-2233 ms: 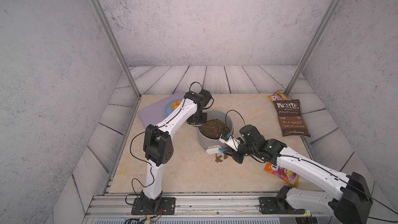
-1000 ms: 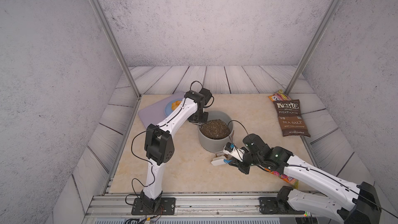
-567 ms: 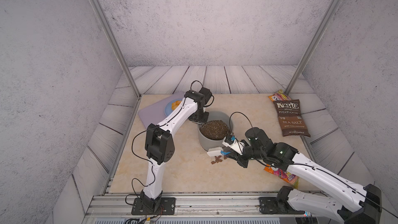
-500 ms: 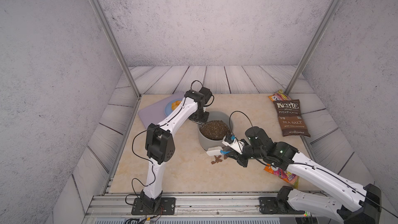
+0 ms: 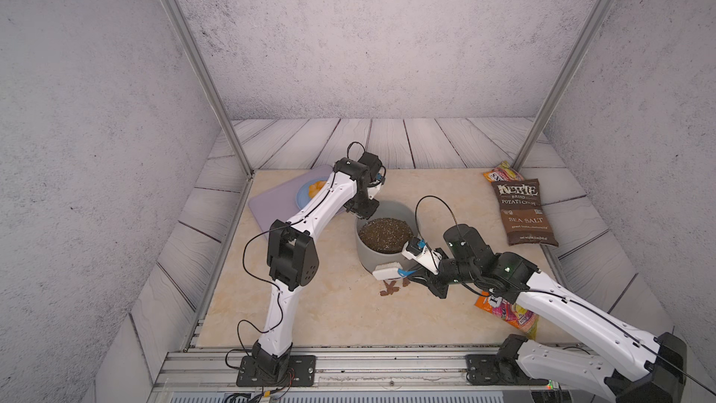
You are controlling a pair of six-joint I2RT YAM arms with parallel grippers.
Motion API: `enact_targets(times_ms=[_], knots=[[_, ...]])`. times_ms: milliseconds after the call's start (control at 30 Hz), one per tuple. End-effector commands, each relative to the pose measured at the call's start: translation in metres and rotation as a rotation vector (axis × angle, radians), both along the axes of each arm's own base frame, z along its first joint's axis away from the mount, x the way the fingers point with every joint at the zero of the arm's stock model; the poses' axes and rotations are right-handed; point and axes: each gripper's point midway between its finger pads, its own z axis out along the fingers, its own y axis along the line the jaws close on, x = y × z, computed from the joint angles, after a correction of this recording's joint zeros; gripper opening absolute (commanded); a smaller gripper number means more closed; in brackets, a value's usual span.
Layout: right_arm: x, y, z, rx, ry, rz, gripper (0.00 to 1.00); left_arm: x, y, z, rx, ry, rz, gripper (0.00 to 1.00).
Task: Scrub the dried mud off the ceramic pot
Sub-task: Brush off the soil from the pot.
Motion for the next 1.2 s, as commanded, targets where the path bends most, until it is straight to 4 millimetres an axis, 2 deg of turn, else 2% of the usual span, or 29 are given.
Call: enact_targets(times_ms=[0, 300, 567, 667, 933, 1167], knots=[[0.014, 0.005, 0.010, 0.016, -0.058, -0.019, 0.00, 0.005, 0.020, -0.024, 0.160, 0.013, -0.135, 0.00], [0.045, 0.002, -0.003, -0.028, -0.113, -0.075, 0.00, 0.000, 0.015, -0.023, 0.127, 0.037, -0.155, 0.00], [0.057, -0.025, -0.041, -0.132, -0.067, -0.122, 0.00, -0.004, 0.012, -0.020, 0.105, 0.050, -0.149, 0.00], [0.059, -0.034, -0.049, -0.155, -0.053, -0.143, 0.00, -0.005, 0.012, -0.020, 0.099, 0.053, -0.150, 0.00], [0.051, -0.053, -0.067, -0.238, 0.002, -0.169, 0.00, -0.003, 0.009, -0.020, 0.085, 0.049, -0.145, 0.00], [0.021, -0.055, -0.062, -0.213, 0.091, -0.111, 0.00, -0.001, 0.006, -0.018, 0.069, 0.040, -0.145, 0.00]])
